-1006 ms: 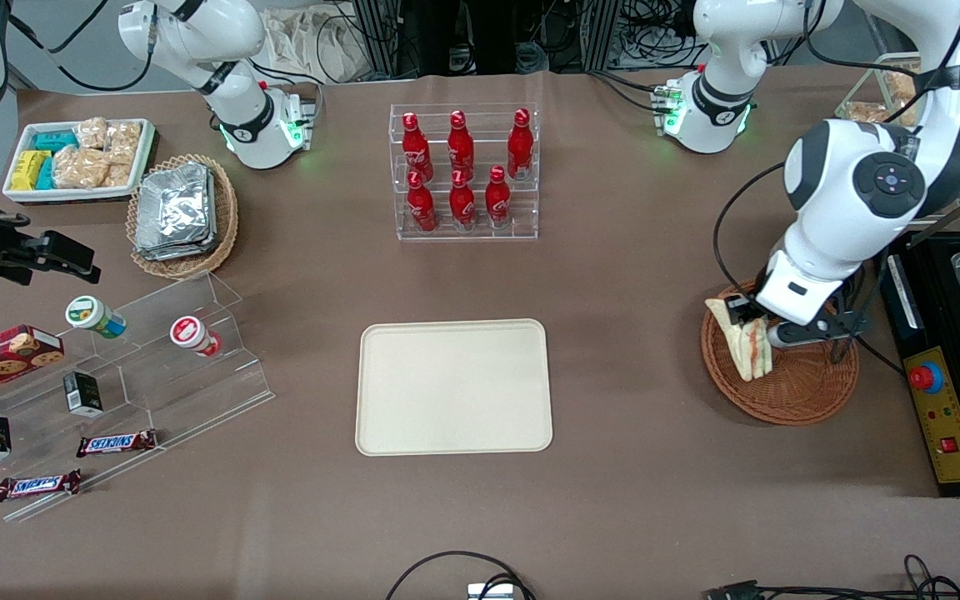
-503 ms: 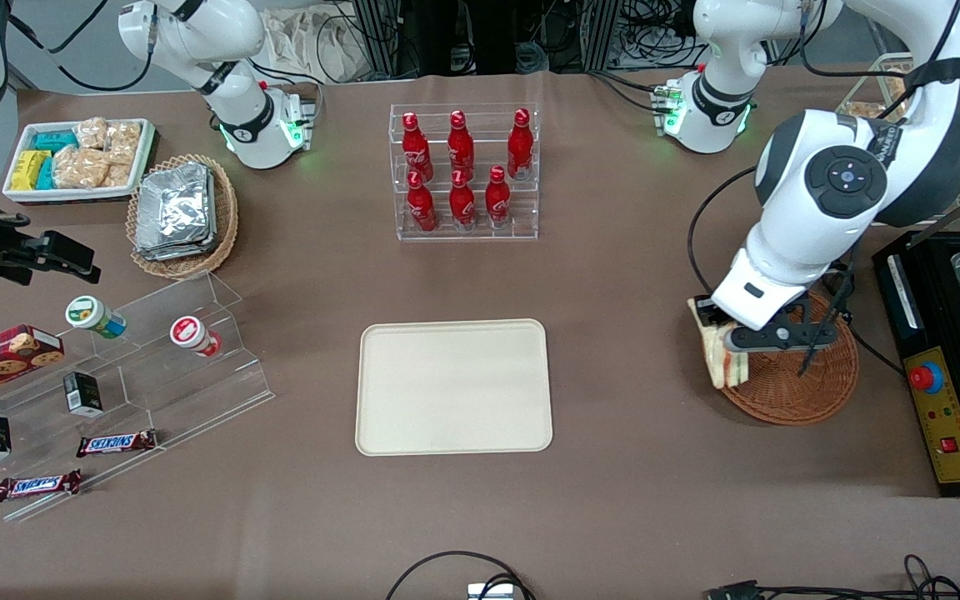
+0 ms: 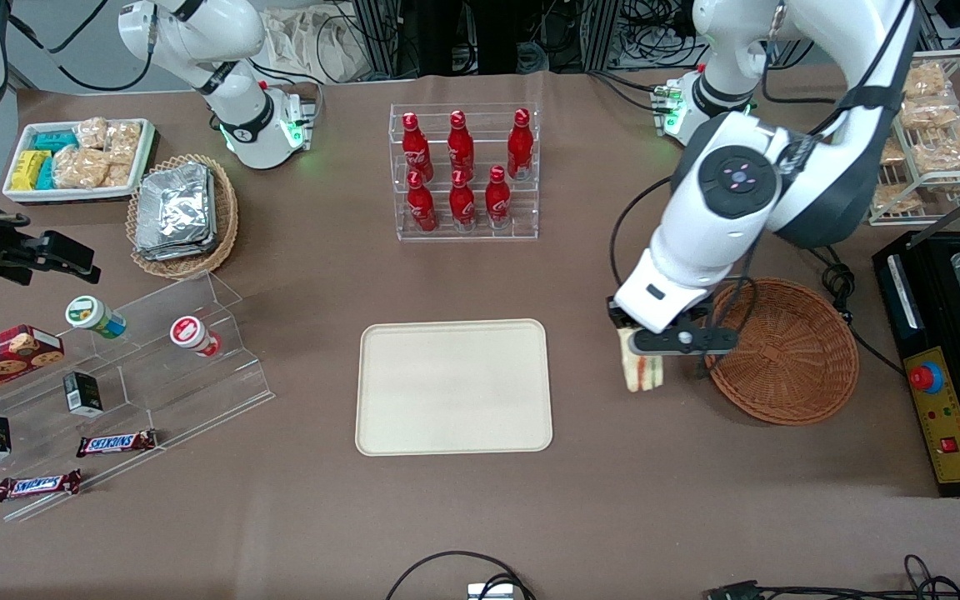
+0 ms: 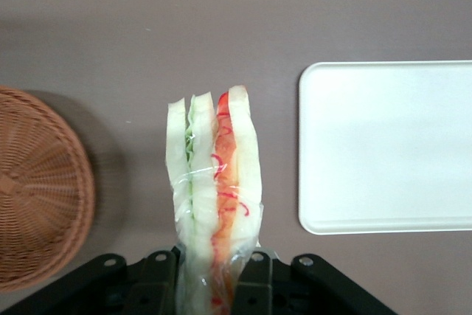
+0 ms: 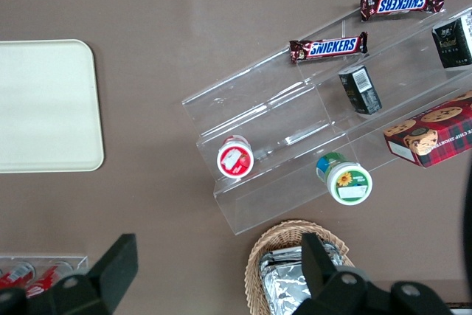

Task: Place sandwich from basket to tray
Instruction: 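Carry the held sandwich over the cream tray, then lower the sandwich onto the tray and open the left gripper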

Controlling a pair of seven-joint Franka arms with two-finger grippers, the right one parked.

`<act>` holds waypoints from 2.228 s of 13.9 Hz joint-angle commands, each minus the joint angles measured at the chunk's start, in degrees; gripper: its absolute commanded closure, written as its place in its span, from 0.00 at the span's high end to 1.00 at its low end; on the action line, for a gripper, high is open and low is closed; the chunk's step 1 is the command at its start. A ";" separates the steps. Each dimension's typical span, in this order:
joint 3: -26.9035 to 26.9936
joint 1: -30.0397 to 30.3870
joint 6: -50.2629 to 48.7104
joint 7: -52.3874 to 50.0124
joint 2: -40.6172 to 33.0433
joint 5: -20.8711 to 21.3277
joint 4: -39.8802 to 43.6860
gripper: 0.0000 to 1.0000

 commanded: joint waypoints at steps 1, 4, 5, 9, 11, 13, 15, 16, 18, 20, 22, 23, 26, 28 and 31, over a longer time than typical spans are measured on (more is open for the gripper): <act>-0.05 -2.85 -1.47 -1.41 4.11 0.97 5.35 0.10; 0.04 -6.89 -1.30 -4.66 8.85 2.19 10.27 0.10; 0.04 -8.38 -1.21 -6.76 10.78 4.55 11.33 0.10; 0.13 -12.43 5.19 -13.89 16.59 10.20 11.87 0.11; 0.22 -13.14 6.78 -13.98 18.35 10.46 11.87 0.11; 0.22 -13.58 8.19 -13.72 19.40 10.55 11.87 0.11; 0.22 -14.28 8.63 -13.89 20.89 12.47 11.87 0.11; 0.22 -14.46 8.89 -14.07 21.86 13.62 12.04 0.11; 0.22 -15.86 10.73 -13.98 24.23 14.41 12.48 0.12; 0.22 -16.13 11.97 -14.07 26.52 16.61 12.57 0.13; 0.30 -16.22 13.02 -13.90 28.01 16.97 12.57 0.14; 0.31 -16.22 13.12 -13.90 28.54 17.49 12.57 0.14; 0.31 -16.92 13.64 -13.90 30.30 18.20 13.36 0.15; 0.31 -17.36 13.64 -13.98 31.71 18.29 14.85 0.16; 0.39 -17.71 13.64 -14.07 32.41 18.29 15.03 0.28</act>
